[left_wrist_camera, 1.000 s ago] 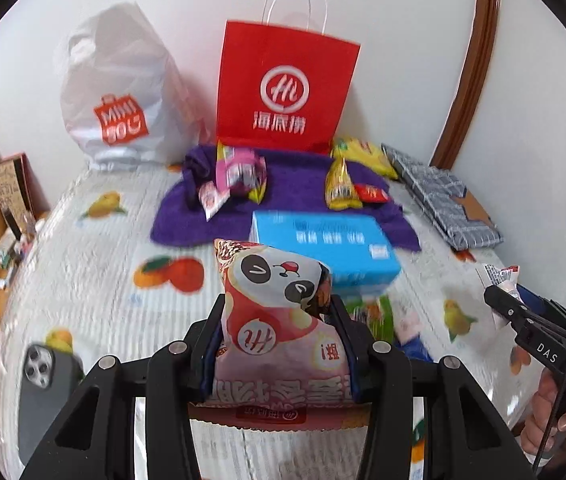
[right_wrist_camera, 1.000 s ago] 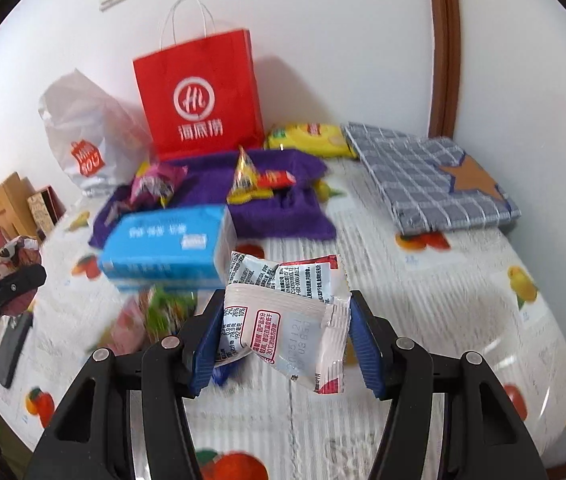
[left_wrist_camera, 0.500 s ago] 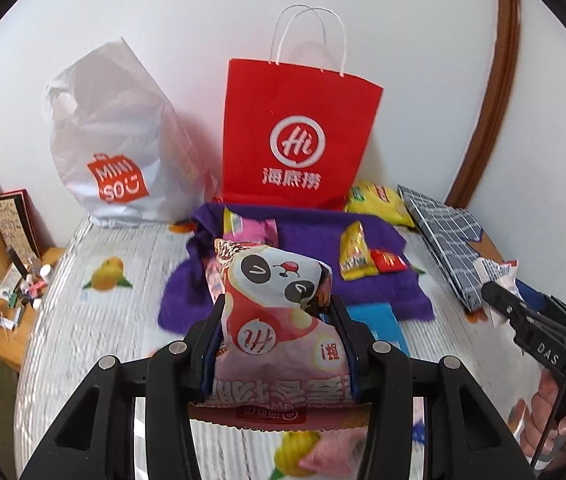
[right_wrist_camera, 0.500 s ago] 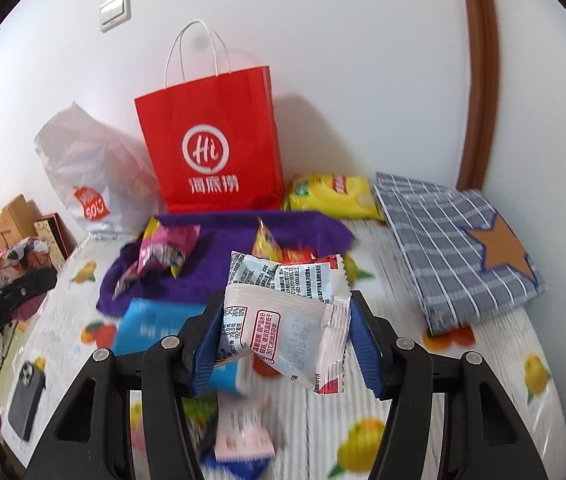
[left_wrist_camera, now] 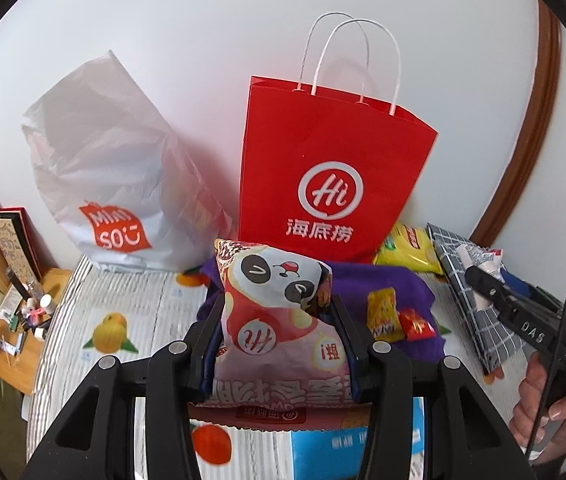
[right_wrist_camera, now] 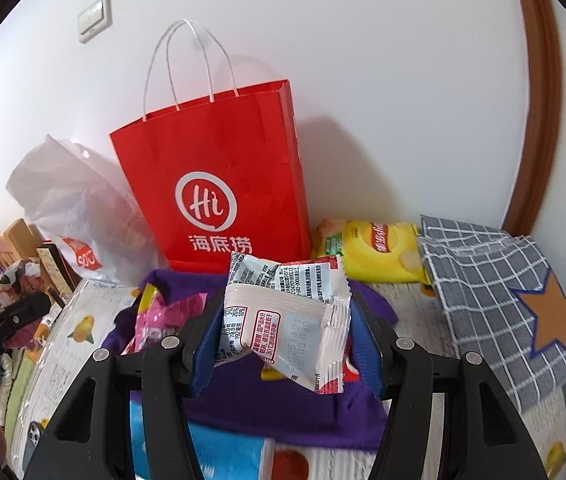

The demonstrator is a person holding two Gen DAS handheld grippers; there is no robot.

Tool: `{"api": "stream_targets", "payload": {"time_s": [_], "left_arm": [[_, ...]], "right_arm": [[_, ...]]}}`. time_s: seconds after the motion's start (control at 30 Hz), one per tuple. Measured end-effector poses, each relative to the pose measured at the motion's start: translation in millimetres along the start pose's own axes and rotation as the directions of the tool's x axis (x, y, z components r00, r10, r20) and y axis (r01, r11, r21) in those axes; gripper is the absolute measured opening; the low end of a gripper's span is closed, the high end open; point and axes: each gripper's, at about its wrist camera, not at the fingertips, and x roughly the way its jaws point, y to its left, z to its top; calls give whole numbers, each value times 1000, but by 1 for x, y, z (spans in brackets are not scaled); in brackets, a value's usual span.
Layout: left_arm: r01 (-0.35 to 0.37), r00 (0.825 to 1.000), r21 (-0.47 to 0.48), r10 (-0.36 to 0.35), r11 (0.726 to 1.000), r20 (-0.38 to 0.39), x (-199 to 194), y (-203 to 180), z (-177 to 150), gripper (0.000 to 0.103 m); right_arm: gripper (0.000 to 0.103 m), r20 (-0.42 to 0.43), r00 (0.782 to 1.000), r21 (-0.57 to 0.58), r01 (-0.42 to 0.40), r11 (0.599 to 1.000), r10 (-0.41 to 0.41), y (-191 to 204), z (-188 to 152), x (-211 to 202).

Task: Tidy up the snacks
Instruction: 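Carry the white biscuit packet and pink panda bag over the purple towel, then open both tools to drop the two packets onto the towel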

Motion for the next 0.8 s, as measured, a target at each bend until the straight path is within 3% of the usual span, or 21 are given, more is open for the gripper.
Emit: {"api": "stream_targets", "payload": {"time_s": [0.27, 0.47, 0.63, 0.8], "left_arm": [[18, 999, -21, -18, 1000, -38, 45, 0, 17, 45], [27, 996, -52, -31, 998, -84, 77, 6, 13, 45], [38, 989, -89, -51, 995, -140, 100, 13, 5, 45], [22, 982, -68, -34, 997, -186, 111, 9, 1, 45]], "right_arm": [[58, -166, 985, -22, -43, 999, 39, -8, -17, 63], [59, -227, 973, -25, -53, 998, 46, -17, -27, 83], [59, -309, 948, -25, -88, 996, 77, -19, -34, 98], [59, -362, 929, -33, -95, 995, 77, -18, -42, 110]]}}
